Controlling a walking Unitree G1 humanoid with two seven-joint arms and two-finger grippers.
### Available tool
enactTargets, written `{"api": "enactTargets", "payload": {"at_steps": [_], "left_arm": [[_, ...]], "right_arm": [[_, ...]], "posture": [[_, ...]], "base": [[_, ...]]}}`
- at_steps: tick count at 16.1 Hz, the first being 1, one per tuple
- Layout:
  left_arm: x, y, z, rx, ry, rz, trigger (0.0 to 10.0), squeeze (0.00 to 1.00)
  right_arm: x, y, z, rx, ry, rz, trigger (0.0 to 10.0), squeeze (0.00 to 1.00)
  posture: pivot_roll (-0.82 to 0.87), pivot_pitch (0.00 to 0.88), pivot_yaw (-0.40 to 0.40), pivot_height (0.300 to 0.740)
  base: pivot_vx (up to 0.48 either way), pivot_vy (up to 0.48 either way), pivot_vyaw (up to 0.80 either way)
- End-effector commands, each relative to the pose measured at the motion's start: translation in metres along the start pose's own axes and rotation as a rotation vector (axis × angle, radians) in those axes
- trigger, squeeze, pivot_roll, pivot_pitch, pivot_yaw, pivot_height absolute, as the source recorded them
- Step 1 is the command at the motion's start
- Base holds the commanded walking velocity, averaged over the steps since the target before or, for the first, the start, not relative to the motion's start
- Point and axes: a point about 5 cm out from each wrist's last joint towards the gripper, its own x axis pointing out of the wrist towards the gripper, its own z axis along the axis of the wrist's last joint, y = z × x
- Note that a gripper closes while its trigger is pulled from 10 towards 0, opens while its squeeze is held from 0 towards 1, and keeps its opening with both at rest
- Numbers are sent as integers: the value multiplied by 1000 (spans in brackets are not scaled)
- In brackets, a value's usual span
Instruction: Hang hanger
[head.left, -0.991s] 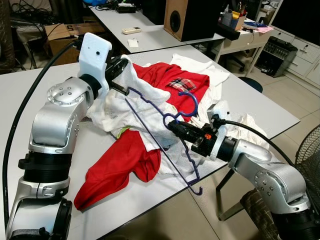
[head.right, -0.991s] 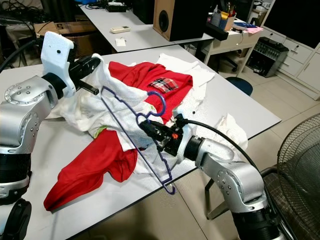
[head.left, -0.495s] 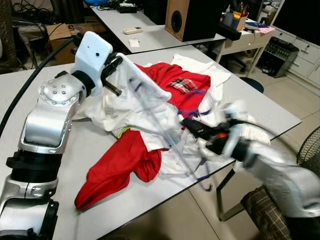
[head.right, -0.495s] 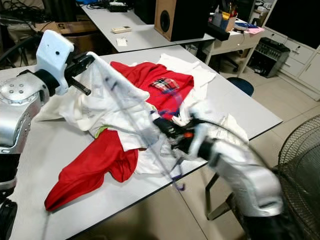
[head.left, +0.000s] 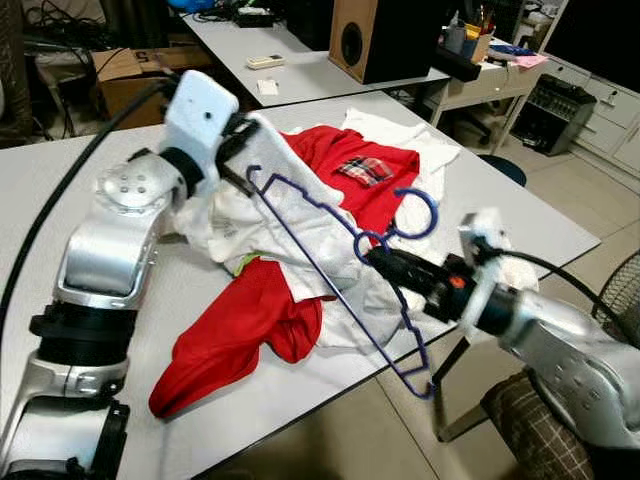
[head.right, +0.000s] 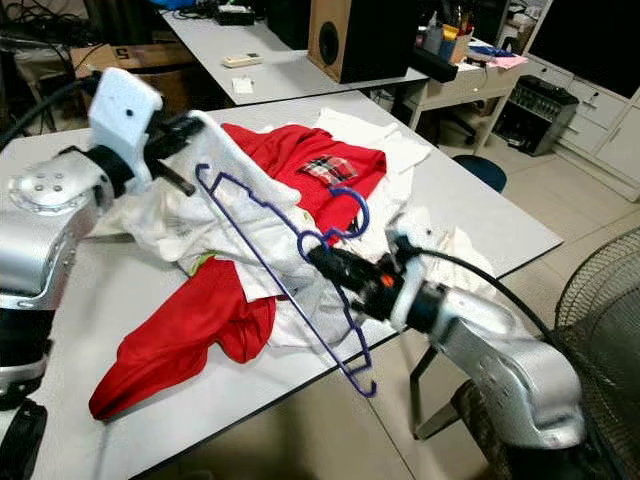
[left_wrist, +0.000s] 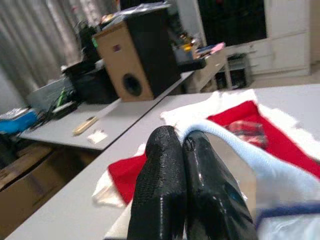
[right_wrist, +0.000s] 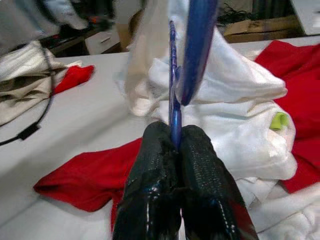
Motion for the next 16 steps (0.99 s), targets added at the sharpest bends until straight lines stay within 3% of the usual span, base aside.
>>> {"api": "enactTargets", "payload": {"at_steps": [1, 5, 8, 10, 13, 14, 15, 16], "left_arm": [[1, -4, 12, 8, -39, -28, 0, 0], [-3, 0, 11, 9, -25, -15, 0, 0], [-6, 8, 8, 42, 0, 12, 0, 0], [-8, 15, 5, 87, 23, 49, 0, 0], [-9, 27, 6, 110, 26, 112, 0, 0], [-7, 28, 8, 113, 12, 114, 0, 0], [-5, 27, 12, 118, -15, 110, 0, 0], [-1, 24, 16, 115, -35, 96, 0, 0]], "right_arm": [[4, -7, -1, 9, 13, -54, 10000, 0], [13, -19, 9, 128, -96, -157, 10000, 0], [22, -34, 10, 434, -188, -260, 10000, 0], [24, -29, 14, 543, -232, -207, 10000, 0], [15, -13, 11, 473, -122, -137, 10000, 0], [10, -5, 3, 331, -1, -120, 10000, 0], [8, 1, -3, 258, 62, -96, 10000, 0], [7, 3, -2, 254, 61, -88, 10000, 0]], "posture": [[42, 0, -73, 740], [45, 0, -75, 740], [48, 0, -75, 740], [55, 0, -82, 740], [51, 0, -79, 740], [46, 0, -74, 740], [46, 0, -74, 740], [41, 0, -66, 740]], "base": [[0, 0, 0], [0, 0, 0], [0, 0, 0], [0, 0, 0], [0, 0, 0], [0, 0, 0], [0, 0, 0], [0, 0, 0]]}}
